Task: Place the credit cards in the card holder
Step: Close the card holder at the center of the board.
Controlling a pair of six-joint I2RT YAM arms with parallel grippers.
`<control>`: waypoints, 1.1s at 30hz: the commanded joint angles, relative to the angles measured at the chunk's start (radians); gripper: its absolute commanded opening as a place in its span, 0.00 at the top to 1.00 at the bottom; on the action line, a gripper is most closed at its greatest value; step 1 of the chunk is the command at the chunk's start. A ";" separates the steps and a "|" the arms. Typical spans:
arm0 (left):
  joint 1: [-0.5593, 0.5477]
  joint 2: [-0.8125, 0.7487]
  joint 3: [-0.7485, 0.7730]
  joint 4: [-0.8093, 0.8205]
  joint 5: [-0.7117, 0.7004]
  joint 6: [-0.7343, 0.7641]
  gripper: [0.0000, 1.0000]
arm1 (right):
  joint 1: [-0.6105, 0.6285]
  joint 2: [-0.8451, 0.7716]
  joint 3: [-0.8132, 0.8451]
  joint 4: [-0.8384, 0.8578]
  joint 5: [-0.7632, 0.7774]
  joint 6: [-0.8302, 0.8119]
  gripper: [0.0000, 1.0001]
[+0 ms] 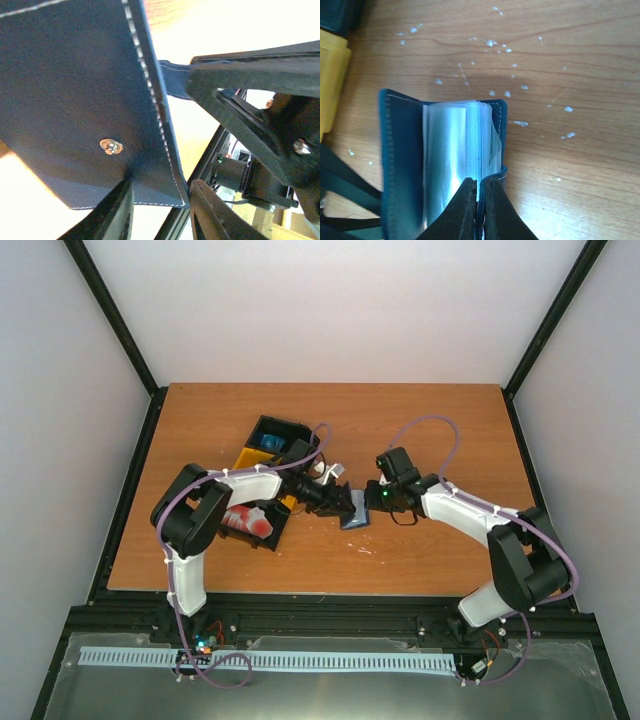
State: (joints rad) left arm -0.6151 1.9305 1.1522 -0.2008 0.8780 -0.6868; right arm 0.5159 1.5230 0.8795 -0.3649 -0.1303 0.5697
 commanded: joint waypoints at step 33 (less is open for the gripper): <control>-0.011 0.012 0.124 -0.187 -0.143 0.065 0.64 | 0.006 0.214 0.103 -0.047 -0.096 0.012 0.86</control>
State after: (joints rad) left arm -0.6258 2.0254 1.2587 -0.3531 0.7979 -0.6300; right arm 0.5159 1.6997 0.9497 -0.3458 -0.2478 0.5869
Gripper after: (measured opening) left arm 0.346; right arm 0.130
